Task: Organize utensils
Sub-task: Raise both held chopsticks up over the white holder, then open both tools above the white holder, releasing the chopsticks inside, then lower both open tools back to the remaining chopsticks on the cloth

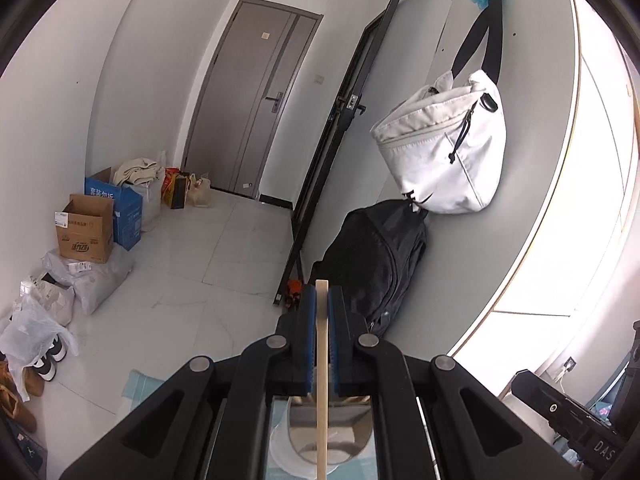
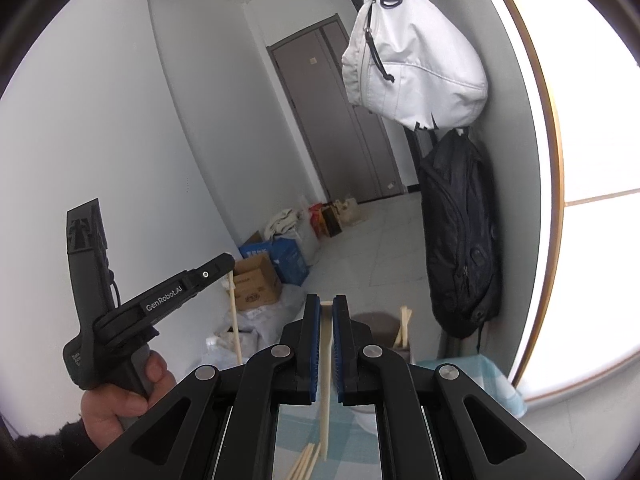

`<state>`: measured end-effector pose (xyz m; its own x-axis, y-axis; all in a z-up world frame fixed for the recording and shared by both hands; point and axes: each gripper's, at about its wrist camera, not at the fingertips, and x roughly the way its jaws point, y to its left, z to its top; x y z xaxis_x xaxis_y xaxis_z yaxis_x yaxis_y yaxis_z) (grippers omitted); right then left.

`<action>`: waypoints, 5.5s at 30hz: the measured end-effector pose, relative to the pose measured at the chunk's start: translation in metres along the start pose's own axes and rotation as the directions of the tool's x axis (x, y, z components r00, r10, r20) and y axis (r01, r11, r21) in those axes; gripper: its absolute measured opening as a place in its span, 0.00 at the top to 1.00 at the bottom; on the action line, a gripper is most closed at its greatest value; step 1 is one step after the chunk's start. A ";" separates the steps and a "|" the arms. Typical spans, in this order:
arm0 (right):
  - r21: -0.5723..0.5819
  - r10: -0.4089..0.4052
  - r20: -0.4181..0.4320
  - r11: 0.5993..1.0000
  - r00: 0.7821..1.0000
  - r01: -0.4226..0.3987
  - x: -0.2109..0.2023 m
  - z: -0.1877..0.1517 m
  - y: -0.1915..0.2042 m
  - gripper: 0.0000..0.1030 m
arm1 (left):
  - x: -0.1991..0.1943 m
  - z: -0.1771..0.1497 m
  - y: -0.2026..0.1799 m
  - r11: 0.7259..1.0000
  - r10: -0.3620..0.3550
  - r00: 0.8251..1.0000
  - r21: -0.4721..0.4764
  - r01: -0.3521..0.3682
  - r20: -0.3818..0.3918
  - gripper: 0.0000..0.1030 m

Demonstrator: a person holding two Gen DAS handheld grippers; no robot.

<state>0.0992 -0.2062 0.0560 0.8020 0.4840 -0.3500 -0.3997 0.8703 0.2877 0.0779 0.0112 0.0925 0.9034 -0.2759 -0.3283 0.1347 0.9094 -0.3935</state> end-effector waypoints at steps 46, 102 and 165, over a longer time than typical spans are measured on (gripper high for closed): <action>-0.110 0.006 -0.034 0.994 0.999 -0.010 0.116 0.002 -0.044 0.94 | 0.081 -0.032 -0.010 0.972 -0.151 0.988 0.185 0.145 0.019 0.98; -0.070 -0.005 -0.086 0.998 0.996 -0.001 0.009 -0.136 0.025 0.14 | -0.049 -0.113 0.047 0.981 0.153 0.972 0.144 -0.128 -0.176 0.19; -0.270 -0.280 -0.756 0.957 0.591 0.108 0.231 -0.225 0.046 0.97 | -0.035 -0.138 0.200 0.930 0.212 0.911 -0.213 -0.299 -0.355 0.19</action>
<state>0.1667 -0.0341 -0.2122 0.2502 0.1110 -0.9618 -0.4156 0.9095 -0.0031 0.0167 0.1599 -0.0926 0.7069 -0.1691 -0.6868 -0.2319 0.8619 -0.4509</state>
